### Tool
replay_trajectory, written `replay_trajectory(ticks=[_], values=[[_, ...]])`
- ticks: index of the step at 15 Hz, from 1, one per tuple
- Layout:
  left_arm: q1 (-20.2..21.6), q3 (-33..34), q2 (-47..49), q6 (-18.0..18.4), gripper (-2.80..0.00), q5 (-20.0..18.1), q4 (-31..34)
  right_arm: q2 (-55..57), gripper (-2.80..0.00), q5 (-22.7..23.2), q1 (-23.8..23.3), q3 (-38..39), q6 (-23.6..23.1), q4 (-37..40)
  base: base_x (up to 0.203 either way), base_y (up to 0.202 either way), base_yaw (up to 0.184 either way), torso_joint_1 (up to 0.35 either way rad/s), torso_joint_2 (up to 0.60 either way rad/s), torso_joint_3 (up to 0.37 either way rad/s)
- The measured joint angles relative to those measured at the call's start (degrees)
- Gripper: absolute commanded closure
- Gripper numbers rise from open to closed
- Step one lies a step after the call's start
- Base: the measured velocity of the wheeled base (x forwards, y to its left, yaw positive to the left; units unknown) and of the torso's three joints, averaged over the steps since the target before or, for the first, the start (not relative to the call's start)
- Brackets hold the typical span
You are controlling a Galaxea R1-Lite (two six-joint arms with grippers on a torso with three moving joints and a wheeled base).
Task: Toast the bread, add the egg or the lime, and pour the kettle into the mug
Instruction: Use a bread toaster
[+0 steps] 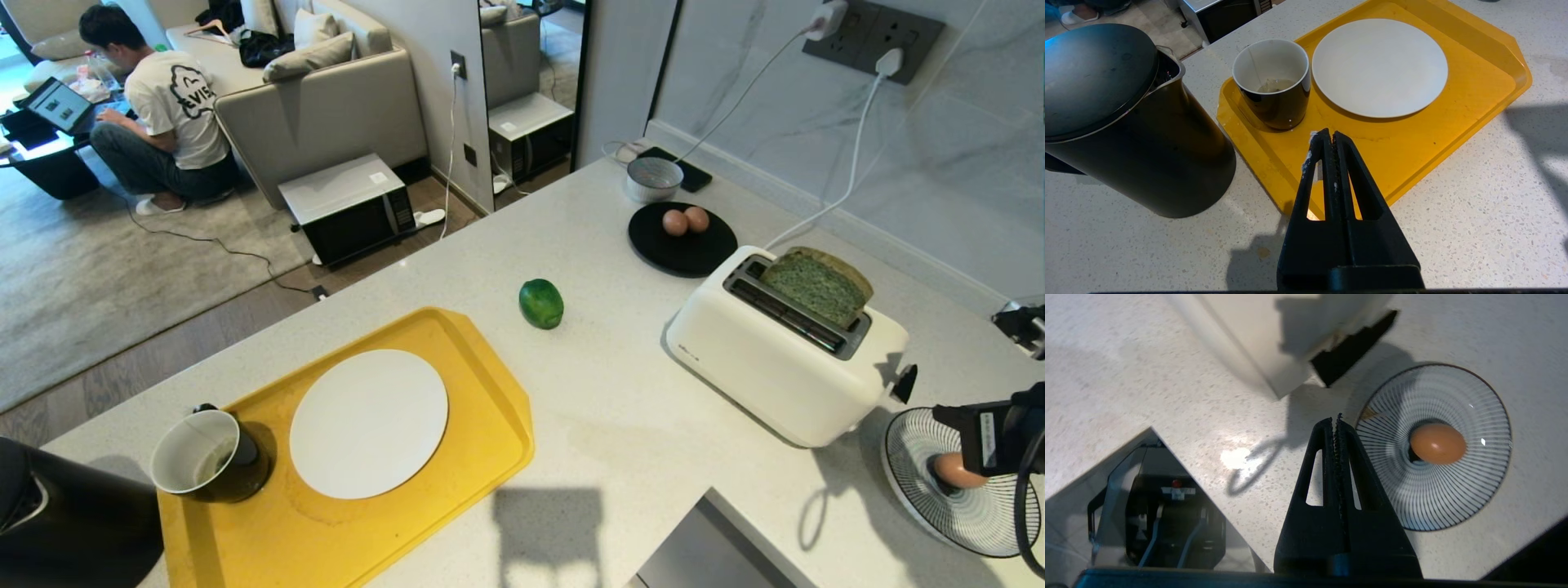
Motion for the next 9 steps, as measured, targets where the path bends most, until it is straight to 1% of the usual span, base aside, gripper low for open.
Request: replay_trajectory(ticks=[2,5,9], values=[[0.0,0.0,0.0,0.0,0.0,0.0,0.0,1.5,0.0,1.7,0.0,-0.2,-1.4,-1.8,0.0,0.0,0.0,0.0,0.0,0.0],[0.0,0.0,0.0,0.0,0.0,0.0,0.0,4.7,0.0,1.9,0.0,-1.9,-2.6,-7.6,0.0,0.0,0.0,0.0,0.0,0.0],[0.0,0.0,0.0,0.0,0.0,0.0,0.0,8.2,0.0,1.7,-1.7,-4.6,-2.9,-8.4,0.0,0.0,0.0,0.0,0.0,0.0]])
